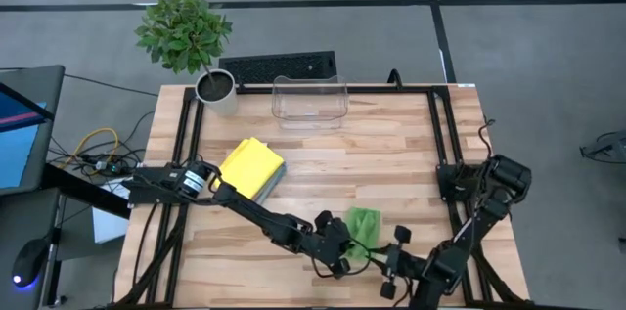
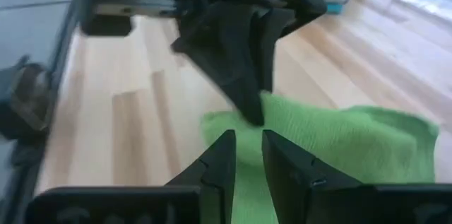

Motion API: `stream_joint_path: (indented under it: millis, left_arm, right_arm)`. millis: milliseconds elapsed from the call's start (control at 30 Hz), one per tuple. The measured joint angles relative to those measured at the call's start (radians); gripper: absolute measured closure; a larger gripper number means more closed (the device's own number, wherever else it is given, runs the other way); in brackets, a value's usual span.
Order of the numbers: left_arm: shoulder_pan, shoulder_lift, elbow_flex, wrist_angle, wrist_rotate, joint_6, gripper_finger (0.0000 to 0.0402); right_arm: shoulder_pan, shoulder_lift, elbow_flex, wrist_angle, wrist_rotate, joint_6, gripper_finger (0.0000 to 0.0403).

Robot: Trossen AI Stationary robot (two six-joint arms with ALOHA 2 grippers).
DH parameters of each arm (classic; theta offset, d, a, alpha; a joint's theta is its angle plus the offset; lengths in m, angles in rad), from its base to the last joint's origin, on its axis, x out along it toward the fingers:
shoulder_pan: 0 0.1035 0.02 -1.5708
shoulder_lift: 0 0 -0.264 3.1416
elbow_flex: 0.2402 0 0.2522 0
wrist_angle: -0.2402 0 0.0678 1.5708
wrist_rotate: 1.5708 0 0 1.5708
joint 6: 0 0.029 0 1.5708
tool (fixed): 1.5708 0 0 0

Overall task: Fold microfiber towels
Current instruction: Fold the green microfiber cloth

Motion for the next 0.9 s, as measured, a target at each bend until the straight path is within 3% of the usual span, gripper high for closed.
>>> stream_joint_path:
  millis: [367, 700, 900]
  left_arm:
    - [-0.005, 0.0, 0.0, 0.086, -0.008, 0.055, 0.0366]
    - [-0.012, -0.001, 0.0, 0.154, 0.037, 0.111, 0.0223]
    - [-0.012, -0.002, 0.0, 0.214, 0.044, 0.127, 0.0175]
  right_arm:
    - [-0.068, 0.001, 0.0, 0.007, 0.01, -0.03, 0.0306]
    - [-0.029, 0.001, 0.032, -0.052, 0.05, -0.015, 0.0308]
    - [-0.029, 0.001, 0.123, -0.187, 0.088, -0.023, 0.0332]
